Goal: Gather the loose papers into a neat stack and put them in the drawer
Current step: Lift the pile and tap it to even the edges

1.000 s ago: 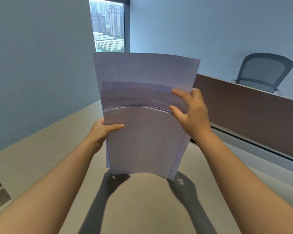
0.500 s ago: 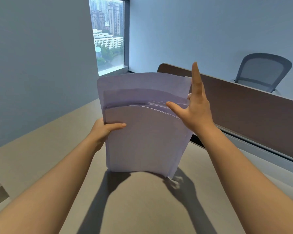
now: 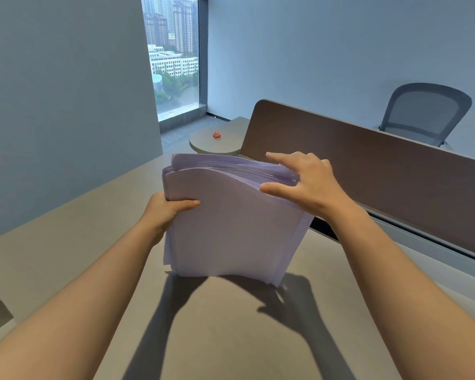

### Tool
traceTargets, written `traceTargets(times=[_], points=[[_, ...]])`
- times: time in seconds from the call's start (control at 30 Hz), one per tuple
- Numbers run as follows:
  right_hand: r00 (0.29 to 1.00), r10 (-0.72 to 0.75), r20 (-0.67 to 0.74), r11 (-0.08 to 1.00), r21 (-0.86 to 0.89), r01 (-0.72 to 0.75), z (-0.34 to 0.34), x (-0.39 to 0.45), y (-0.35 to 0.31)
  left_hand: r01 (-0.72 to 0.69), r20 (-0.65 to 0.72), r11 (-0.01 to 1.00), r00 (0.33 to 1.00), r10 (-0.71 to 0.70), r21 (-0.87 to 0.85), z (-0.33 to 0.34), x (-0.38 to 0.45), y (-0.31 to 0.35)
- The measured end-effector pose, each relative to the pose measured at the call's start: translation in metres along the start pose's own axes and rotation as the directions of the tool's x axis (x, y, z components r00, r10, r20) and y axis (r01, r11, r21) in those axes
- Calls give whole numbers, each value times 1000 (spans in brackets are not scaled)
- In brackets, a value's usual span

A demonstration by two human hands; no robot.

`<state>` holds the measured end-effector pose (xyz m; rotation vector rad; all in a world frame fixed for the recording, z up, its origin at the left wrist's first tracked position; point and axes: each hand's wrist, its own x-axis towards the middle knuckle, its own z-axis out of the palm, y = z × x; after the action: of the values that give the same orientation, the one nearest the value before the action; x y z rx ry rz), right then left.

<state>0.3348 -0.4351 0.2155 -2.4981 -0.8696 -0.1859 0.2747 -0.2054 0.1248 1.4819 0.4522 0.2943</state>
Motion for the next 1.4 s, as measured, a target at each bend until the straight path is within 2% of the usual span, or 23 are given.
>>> traceTargets(times=[0.1, 0.2, 0.27, 0.33, 0.4, 0.47, 0.53, 0.6, 0.73, 0.87, 1.0, 1.17, 1.3, 1.4], points=[[996, 56, 63, 992, -117, -48, -1, 0, 1, 12, -44, 1000, 999, -12, 6, 1, 1, -4], [993, 114, 29, 983, -146, -108, 2, -1, 12, 17, -43, 1000, 999, -17, 9, 1, 2, -7], [986, 169, -4, 986, 14, -169, 7, -3, 20, 27, -26, 1000, 999, -26, 4, -1, 1, -8], [964, 265, -2, 921, 297, -253, 14, -8, 26, 38, 6, 999, 999, -38, -6, -4, 0, -7], [927, 373, 45, 771, 541, -337, 21, -11, 33, 48, 39, 999, 998, -48, -13, -6, -2, -4], [912, 393, 116, 596, 724, -348, 30, -13, 43, 58, 74, 998, 996, -56, -19, -7, -4, -2], [902, 387, 190, 481, 793, -374, 42, -15, 46, 58, 106, 998, 993, -55, -30, -7, -5, -1], [885, 405, 230, 446, 796, -410, 55, -17, 42, 58, 114, 997, 992, -51, -60, -4, -7, -1], [873, 463, 154, 344, 876, -338, 62, -12, 25, 18, 27, 984, 1000, -13, -175, 15, -11, 9], [897, 437, 65, 381, 890, -250, 50, -7, 27, -74, -59, 984, 996, 65, -159, 20, -10, 26], [901, 415, 127, 417, 853, -312, 54, -17, 34, -125, -139, 985, 984, 108, -119, 21, -9, 39], [879, 443, 173, 358, 865, -351, 62, -25, 31, -124, -289, 978, 955, 71, -170, 34, -12, 53], [873, 457, 173, 357, 863, -358, 63, -26, 34, -140, -377, 985, 921, 95, -96, 26, -5, 51], [875, 451, 176, 364, 859, -360, 65, -24, 35, -87, -403, 993, 914, 47, -83, 13, -1, 50]])
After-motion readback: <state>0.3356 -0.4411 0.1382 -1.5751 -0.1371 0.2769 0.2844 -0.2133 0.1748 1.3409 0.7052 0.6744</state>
